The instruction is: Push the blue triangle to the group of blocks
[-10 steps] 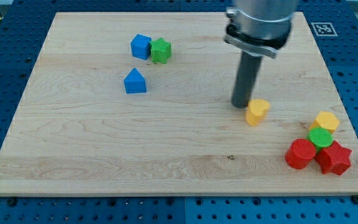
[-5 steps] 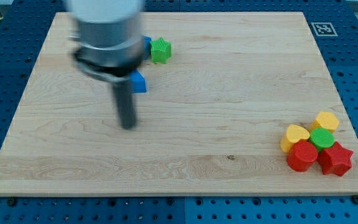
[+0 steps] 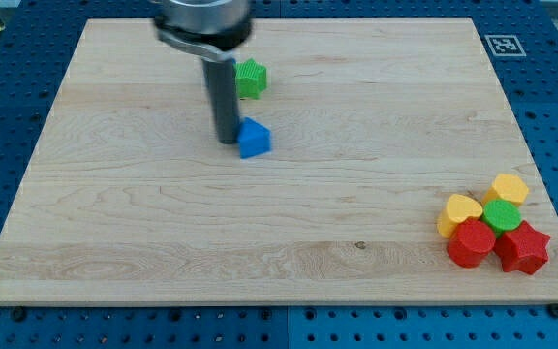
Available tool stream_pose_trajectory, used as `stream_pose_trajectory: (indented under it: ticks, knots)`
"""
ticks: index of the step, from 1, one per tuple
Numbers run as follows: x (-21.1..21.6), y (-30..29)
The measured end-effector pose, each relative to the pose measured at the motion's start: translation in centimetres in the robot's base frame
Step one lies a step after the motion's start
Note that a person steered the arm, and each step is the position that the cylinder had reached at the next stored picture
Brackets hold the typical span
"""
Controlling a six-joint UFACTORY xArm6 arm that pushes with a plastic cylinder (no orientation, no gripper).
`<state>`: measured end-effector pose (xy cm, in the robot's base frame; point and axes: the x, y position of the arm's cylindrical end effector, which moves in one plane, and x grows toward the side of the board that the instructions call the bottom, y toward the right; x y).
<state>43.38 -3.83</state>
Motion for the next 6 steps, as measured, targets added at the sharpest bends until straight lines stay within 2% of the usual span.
stream_pose_trajectory:
  ticks: [3, 4, 5, 6]
  knots:
    - [6.5, 16.4]
    - [8.0, 19.3]
    - [7.3, 14.0]
    - [3.7, 4.8]
